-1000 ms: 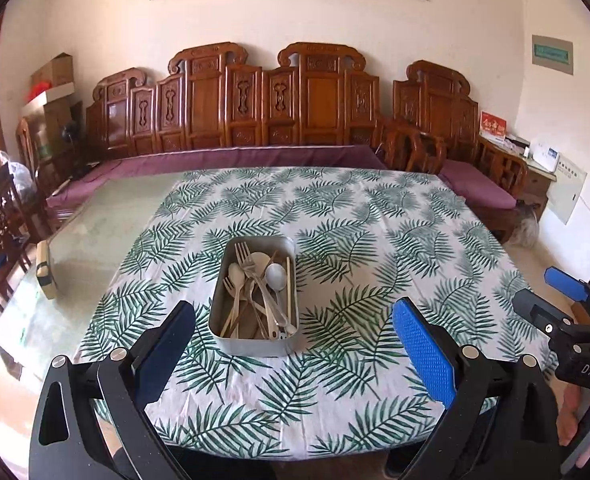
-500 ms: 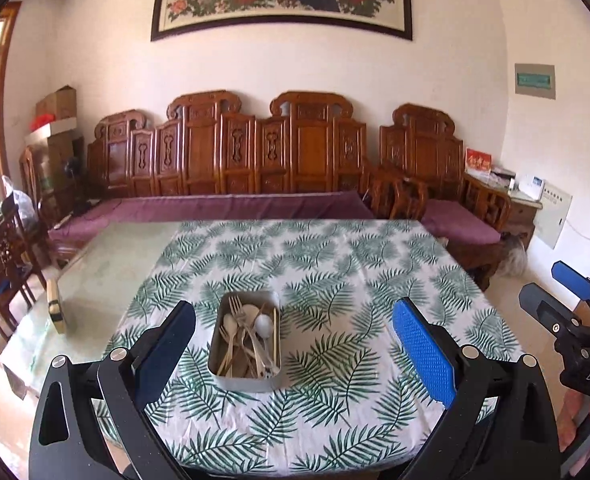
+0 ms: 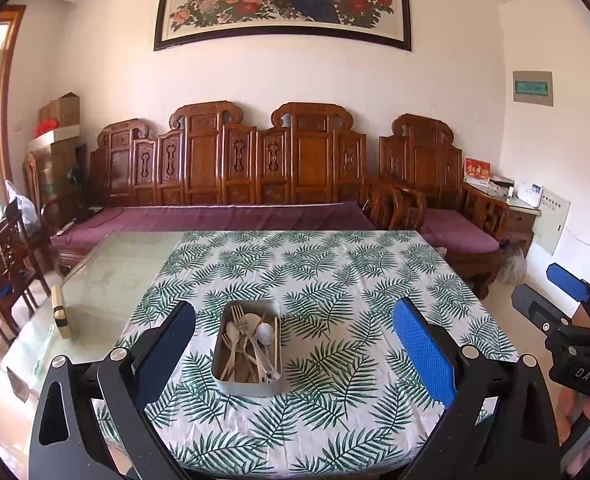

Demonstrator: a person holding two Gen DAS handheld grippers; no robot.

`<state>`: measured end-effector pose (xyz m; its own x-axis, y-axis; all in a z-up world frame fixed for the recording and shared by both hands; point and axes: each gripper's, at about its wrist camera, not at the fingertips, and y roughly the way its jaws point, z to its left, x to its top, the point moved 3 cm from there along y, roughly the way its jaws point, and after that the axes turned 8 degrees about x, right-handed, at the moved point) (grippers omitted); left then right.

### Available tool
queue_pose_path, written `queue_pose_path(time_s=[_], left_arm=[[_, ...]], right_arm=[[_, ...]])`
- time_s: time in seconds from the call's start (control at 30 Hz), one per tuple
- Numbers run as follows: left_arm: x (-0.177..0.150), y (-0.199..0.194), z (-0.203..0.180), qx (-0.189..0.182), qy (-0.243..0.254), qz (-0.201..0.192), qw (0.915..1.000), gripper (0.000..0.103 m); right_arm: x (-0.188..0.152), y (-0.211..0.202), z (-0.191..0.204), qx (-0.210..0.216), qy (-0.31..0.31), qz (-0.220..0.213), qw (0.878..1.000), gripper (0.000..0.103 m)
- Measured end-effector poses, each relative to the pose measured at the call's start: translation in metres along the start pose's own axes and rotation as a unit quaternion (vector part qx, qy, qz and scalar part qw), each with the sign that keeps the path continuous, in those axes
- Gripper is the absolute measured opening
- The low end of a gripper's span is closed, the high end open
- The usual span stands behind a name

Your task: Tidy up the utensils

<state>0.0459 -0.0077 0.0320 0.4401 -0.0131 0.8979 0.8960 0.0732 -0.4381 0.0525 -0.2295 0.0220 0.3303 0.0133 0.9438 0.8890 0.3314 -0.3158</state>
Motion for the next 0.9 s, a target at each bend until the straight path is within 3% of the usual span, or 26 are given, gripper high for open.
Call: queue_pose_path(time_s=[0.9], left_arm=[[-0.0054,0.0056,-0.0028,0.004,0.007,0.003,1.0,0.095]], right_arm=[[0.0008,-0.0009,-0.0031,0.0,0.001,0.0,1.0,0.1]])
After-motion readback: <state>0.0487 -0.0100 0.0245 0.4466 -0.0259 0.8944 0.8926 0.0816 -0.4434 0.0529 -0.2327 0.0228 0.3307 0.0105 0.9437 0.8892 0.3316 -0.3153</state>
